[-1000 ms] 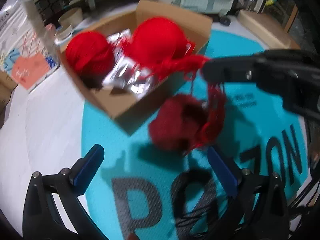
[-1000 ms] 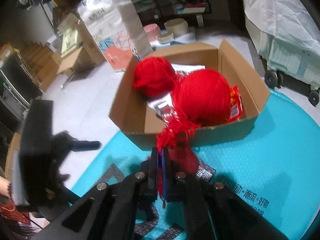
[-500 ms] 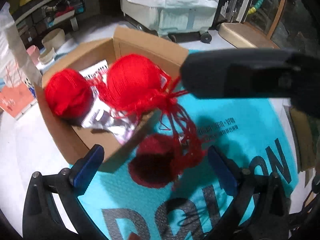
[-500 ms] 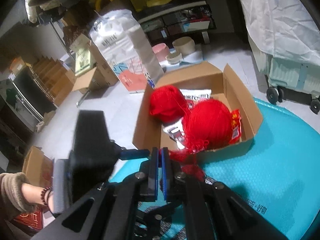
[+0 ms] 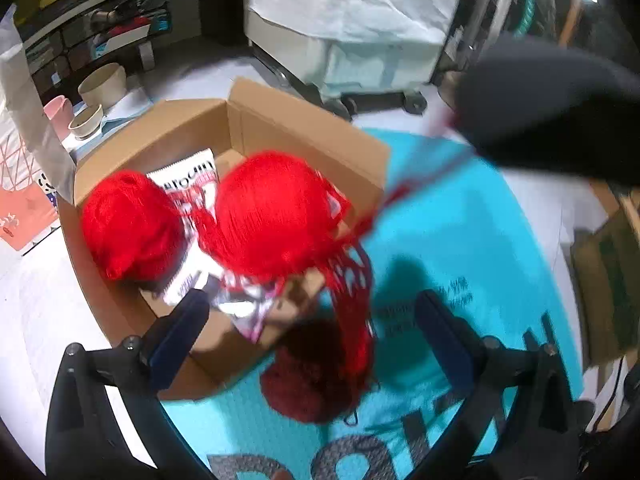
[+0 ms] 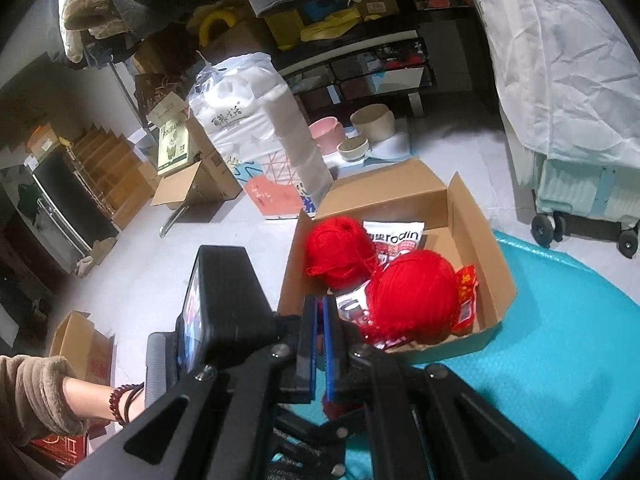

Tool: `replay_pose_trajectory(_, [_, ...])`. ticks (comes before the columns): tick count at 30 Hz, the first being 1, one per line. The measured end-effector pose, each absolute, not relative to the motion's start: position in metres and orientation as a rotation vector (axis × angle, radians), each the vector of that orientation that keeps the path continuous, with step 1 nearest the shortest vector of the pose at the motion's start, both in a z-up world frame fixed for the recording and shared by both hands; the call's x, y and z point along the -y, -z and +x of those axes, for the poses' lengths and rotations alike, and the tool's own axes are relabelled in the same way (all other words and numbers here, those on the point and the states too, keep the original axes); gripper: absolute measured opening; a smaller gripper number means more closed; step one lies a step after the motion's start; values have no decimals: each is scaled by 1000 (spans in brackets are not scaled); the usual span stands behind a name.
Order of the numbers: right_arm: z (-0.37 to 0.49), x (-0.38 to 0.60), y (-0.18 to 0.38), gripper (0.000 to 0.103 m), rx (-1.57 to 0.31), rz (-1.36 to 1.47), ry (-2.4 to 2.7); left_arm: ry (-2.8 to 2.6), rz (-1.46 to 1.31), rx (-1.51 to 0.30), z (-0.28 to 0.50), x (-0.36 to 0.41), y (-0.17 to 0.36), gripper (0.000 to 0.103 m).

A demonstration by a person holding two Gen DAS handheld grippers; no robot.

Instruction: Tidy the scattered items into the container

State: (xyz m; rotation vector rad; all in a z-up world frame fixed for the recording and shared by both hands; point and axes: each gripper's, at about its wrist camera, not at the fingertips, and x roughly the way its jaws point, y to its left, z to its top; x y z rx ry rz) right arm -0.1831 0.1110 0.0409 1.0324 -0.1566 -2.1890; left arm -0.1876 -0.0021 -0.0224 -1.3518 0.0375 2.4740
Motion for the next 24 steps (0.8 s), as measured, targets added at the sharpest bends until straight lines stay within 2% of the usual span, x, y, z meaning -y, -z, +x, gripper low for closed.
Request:
replay_pose_trajectory(4, [-190, -118, -56, 2, 175, 984, 2207, -2511, -1287, -4, -207, 13, -6, 101])
replay_pose_trajectory(11, [-217, -118, -100, 2, 154, 872, 2245, -2617, -1106, -180, -238, 19, -85, 101])
replay_pose_trajectory(17, [-242, -105, -154, 2, 96, 732, 2277, -2682, -996, -202, -266, 31, -140, 101])
replay_pose_trajectory(20, [-255, -96, -174, 2, 76, 695, 2278, -2691, -1020, -173, -270, 39, -136, 101])
replay_pose_trajectory(24, [-269, -92, -149, 3, 91, 831, 2268, -2630, -1181, -120, -268, 46, -91, 101])
